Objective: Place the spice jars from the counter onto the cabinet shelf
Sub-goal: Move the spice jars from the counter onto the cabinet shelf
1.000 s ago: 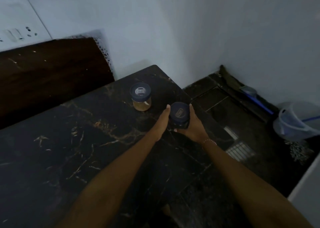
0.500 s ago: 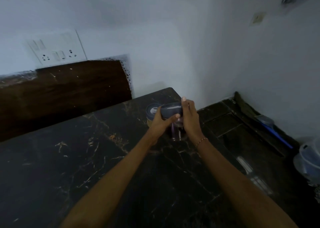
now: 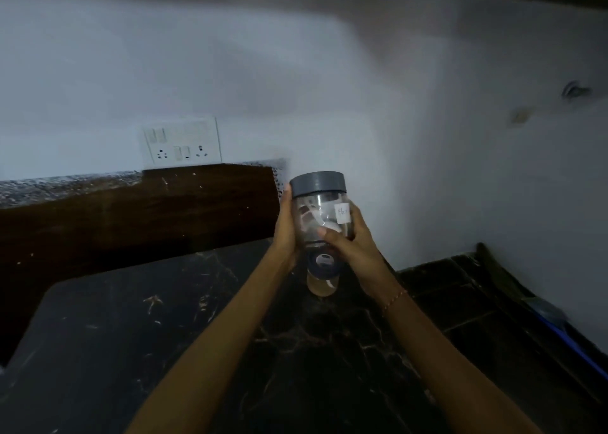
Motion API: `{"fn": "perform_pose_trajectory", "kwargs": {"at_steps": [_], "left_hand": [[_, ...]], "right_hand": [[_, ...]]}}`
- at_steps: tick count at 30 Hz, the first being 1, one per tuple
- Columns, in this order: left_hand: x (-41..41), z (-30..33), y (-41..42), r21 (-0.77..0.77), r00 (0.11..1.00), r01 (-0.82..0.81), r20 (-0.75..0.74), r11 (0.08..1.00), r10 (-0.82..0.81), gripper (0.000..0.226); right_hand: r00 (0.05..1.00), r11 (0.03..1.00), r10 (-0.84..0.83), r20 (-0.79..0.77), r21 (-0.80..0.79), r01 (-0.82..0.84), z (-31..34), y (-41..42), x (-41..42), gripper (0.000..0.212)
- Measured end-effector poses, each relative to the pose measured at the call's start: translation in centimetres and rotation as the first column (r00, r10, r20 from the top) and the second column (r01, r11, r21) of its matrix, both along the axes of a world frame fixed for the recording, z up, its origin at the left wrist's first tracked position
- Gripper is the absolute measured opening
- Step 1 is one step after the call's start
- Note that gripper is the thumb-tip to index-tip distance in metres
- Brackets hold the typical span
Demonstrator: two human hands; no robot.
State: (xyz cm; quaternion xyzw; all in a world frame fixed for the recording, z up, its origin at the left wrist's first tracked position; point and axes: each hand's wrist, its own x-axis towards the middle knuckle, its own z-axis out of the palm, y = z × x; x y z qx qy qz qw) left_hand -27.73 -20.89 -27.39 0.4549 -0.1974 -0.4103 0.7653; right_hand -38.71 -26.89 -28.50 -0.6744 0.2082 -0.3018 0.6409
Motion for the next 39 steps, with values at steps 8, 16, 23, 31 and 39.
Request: {"fn": "perform_pose_trajectory", "kwargs": {"at_steps": [8, 16, 23, 31, 39], "left_hand": [[-1.1, 1.2, 2.7, -0.053, 0.917, -0.193, 0.346, 0.980, 0.200, 0.039], [1.9, 3.6, 5.6, -0.084, 0.929, -0.149, 0.330, 0.985, 0.168, 0.043], [3.5, 5.4, 6.2, -0.035, 0.869, -0.174, 0.464, 0.984, 0.170, 0.042], [5.6, 7.6, 7.7, -0.057, 0.749, -0.195, 0.636, 0.979, 0.186, 0.044], [7.7, 17.0, 3.9, -0.266, 0.552, -0.289, 0.739, 0.920, 0.387, 0.044]], "right_hand": [[0.938, 0.872, -0.346, 0.029, -0.359, 0.333, 1.3, 2.7, 3.8, 0.088], [1.000, 0.983, -0.005, -0.001, -0.181, 0.005, 4.2, 2.8, 2.6, 0.051], [1.000, 0.958, 0.009, -0.007, -0.285, -0.010, 6.6, 3.1, 3.7, 0.067], [0.996, 0.945, -0.031, 0.085, -0.323, 0.058, 8.2, 2.9, 5.1, 0.068], [0.965, 0.842, 0.027, 0.263, -0.526, 0.120, 17.9, -0.9, 8.4, 0.067]]}}
